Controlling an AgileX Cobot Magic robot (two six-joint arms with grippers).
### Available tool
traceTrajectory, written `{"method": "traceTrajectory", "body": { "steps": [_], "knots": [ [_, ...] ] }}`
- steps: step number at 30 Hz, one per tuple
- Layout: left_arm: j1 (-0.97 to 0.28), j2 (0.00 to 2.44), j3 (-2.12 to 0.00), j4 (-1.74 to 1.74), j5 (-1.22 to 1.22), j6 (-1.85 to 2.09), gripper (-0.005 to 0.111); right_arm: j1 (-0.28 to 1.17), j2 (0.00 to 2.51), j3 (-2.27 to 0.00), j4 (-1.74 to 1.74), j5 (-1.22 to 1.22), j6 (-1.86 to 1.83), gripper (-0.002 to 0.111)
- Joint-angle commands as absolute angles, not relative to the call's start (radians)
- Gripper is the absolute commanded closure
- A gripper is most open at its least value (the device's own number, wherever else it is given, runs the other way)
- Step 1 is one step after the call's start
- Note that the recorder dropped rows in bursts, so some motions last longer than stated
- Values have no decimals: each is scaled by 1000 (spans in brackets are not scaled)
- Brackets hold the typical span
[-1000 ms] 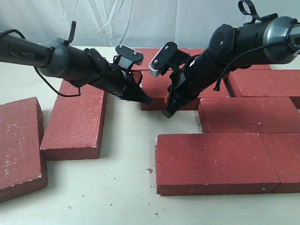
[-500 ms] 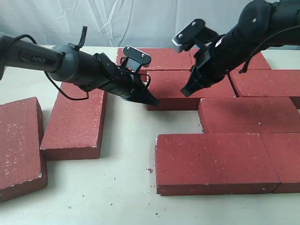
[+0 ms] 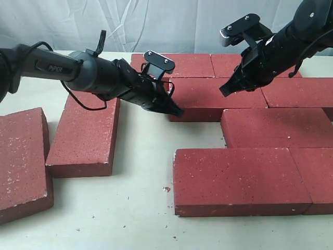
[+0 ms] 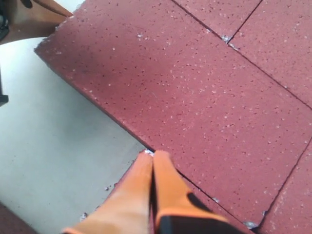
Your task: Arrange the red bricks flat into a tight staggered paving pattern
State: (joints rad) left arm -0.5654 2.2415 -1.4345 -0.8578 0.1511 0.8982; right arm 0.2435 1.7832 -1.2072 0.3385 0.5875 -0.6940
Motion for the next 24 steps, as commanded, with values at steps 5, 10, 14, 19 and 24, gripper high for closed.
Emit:
{"method": "traceTrajectory", "body": {
  "steps": [5, 10, 14, 19, 24],
  "knots": [
    [-594, 2262, -1463, -845, 224, 896, 107, 239, 1773, -1202, 345, 590, -693, 109],
    [-556, 2251, -1463, -813, 291, 896, 107, 239, 1773, -1202, 349, 588, -693, 109],
    [-505, 2226, -1463, -817, 354, 893, 107, 239, 1773, -1202, 348, 586, -693, 109],
    [-440, 2194, -1463, -777, 389, 888, 107, 239, 1773, -1202, 362, 577, -693, 109],
    [-364, 2110, -1463, -701, 453, 826, 107, 239, 1773, -1202, 395, 564, -695, 109]
  ]
}}
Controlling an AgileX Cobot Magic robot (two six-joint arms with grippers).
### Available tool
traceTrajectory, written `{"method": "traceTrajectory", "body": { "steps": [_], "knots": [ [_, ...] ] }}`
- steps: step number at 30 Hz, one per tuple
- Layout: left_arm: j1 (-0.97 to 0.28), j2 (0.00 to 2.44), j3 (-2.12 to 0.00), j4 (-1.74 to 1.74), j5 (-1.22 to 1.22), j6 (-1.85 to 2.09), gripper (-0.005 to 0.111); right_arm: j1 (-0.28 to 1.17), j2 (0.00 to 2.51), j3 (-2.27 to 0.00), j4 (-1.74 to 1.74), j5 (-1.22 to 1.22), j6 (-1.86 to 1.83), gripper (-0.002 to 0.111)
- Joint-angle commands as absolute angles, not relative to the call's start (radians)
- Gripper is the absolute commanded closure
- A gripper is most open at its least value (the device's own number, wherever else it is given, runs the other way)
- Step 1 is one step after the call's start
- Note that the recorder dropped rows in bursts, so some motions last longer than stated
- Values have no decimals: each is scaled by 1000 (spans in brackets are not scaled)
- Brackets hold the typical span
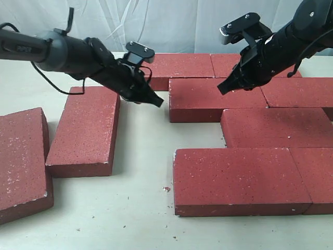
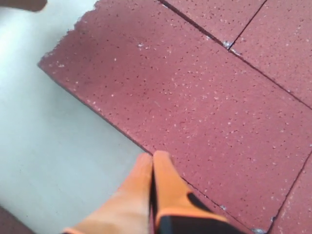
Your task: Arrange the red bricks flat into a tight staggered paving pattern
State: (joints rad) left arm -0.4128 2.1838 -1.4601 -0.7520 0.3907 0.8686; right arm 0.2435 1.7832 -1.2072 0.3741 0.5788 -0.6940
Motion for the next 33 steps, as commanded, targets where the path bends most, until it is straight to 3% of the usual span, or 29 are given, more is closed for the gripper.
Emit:
{"method": "traceTrajectory", "body": {
  "steps": [1, 6, 15, 20, 26, 33],
  "knots": [
    [-349, 2081, -1463, -681, 493, 817, 107, 239, 1773, -1202, 404, 564, -695, 109],
    [-289, 1920, -1422, -541, 611, 729, 107, 244, 1773, -1202, 551, 574, -749, 109],
    [-176, 1731, -1154, -474, 427, 637, 107, 374, 1773, -1202, 754, 613, -984, 109],
    [-110, 1746, -1052, -466, 274, 637, 107, 480, 1778, -1202, 851, 485, -1118, 109],
    [-80, 1840, -1024, -488, 78, 633, 107, 557, 1838, -1203, 822, 501, -1118, 109],
    [-82, 1925, -1077, -488, 109, 631, 107, 660, 1908, -1301, 739, 776, -1118, 109]
  ]
}}
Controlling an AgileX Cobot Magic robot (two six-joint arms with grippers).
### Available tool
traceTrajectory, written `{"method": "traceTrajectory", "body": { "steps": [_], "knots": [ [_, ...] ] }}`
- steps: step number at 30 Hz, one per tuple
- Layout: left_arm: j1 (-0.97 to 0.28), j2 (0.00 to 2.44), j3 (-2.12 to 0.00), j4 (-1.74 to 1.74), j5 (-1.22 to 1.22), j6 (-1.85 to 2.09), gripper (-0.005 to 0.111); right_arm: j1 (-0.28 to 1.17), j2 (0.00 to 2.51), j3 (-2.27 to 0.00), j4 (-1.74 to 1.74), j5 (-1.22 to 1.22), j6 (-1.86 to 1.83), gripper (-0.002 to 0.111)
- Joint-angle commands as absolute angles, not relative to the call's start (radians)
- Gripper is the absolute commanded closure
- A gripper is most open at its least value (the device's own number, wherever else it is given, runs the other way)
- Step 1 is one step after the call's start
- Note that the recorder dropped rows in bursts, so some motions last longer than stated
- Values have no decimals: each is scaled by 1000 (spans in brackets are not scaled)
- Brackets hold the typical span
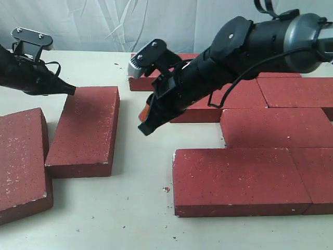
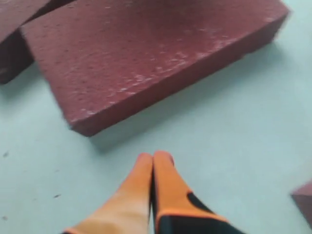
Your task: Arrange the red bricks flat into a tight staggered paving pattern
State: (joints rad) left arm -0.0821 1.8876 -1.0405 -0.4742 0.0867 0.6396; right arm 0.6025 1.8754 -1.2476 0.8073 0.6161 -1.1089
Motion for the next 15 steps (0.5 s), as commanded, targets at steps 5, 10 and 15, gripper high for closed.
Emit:
{"method": "traceTrajectory", "body": {
  "steps": [5, 10, 15],
  "knots": [
    [-84, 1937, -1102, -488, 156, 631, 107, 727, 1930, -1322, 656, 793, -1056, 109],
    [-86, 1942, -1104, -488, 116, 631, 107, 768, 1930, -1322, 654, 808, -1056, 109],
    [-91, 1970, -1121, -488, 98, 631, 107, 803, 1930, -1322, 656, 791, -1056, 109]
  ]
}}
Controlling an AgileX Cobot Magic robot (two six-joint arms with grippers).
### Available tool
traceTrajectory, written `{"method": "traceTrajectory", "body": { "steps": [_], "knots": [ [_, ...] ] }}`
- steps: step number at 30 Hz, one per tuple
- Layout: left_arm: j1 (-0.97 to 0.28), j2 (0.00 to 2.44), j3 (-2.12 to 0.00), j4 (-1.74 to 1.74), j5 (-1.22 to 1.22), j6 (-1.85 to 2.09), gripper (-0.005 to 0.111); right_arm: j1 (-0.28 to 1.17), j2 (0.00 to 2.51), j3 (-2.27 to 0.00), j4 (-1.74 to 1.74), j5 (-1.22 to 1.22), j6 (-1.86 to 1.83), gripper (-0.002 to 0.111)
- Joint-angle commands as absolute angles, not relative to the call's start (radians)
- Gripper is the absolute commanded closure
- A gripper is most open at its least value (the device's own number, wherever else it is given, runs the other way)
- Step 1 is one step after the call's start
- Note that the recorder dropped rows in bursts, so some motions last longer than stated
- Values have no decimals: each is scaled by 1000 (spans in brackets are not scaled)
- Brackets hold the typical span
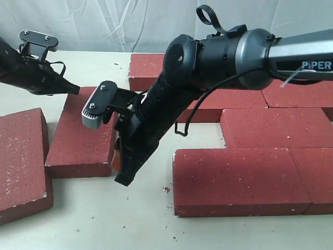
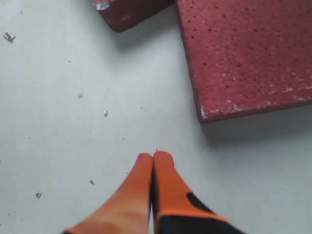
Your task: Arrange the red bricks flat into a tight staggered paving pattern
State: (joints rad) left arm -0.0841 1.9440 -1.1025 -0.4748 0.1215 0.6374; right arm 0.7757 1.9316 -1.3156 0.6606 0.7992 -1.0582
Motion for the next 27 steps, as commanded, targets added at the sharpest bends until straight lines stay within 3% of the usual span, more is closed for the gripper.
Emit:
{"method": "traceTrajectory", "body": {
  "steps": [1, 9, 27],
  "knots": [
    [-91, 1981, -1125, -488, 92, 631, 107, 815, 1932, -1322, 656, 781, -1056, 109],
    [-91, 2019, -1153, -536, -55, 631, 107, 871, 2000, -1322, 655, 623, -1078, 109],
    [-91, 2047, -1187, -547, 0, 631, 107, 883, 2085, -1322, 585, 412, -1071, 109]
  ]
}}
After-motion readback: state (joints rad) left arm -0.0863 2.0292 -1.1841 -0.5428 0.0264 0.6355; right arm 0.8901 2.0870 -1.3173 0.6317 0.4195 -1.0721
